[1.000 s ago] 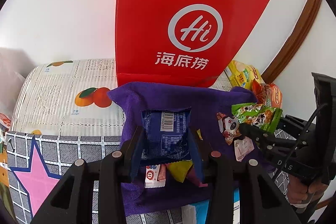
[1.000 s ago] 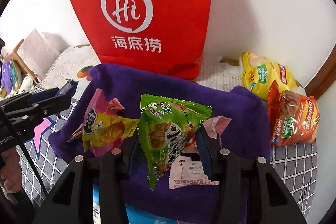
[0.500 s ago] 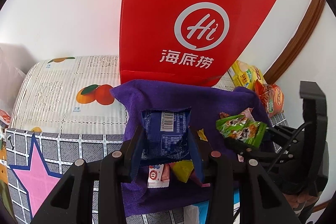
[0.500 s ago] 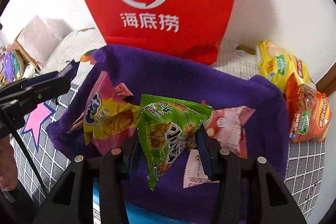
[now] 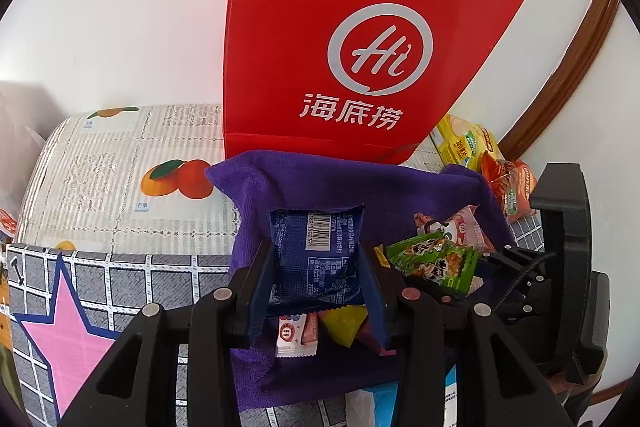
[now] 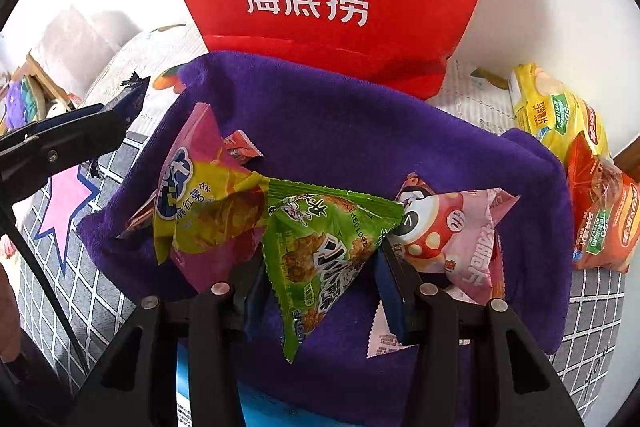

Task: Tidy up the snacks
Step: 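Lower and open right gripper on towel while left gripper releases blue packet there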

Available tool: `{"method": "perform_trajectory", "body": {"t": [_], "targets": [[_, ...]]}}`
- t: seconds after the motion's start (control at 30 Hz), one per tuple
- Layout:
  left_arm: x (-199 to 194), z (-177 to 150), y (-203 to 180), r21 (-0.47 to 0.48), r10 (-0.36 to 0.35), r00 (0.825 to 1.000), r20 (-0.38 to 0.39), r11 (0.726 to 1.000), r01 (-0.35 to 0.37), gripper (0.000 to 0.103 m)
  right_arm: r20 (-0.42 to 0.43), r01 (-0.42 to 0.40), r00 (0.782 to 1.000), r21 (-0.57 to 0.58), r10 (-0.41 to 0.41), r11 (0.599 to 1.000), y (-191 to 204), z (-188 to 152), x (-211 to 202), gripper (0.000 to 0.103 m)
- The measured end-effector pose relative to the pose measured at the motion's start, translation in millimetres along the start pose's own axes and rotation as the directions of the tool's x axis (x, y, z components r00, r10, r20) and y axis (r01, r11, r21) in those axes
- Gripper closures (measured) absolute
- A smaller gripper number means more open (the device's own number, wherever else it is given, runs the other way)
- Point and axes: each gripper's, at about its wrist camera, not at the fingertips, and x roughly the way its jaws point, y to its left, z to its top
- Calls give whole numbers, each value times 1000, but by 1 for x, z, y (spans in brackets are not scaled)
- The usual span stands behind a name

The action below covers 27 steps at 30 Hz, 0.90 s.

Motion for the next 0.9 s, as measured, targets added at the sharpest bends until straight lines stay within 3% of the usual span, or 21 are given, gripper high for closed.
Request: {"method": "perform_trajectory", "body": {"t": [0.3, 0.5, 0.63, 0.9], "targets": [[0, 0, 1, -6, 4, 1000, 1, 1000, -4, 64, -10, -1, 1000, 14, 1, 1000, -3, 2, 4, 53], [0, 1, 1, -9, 6, 1000, 0, 1000, -6, 64, 2, -3, 1000, 14, 3, 1000, -4, 2, 0, 39], [0, 0, -1, -6, -3, 1000, 2, 1000, 3, 64, 23, -25, 999, 15, 25, 1000, -8, 3, -13, 37], [3, -4, -22, 35, -82, 997, -12, 996, 82, 64, 142, 9, 990, 96, -23, 995, -39, 2, -62, 36]]}}
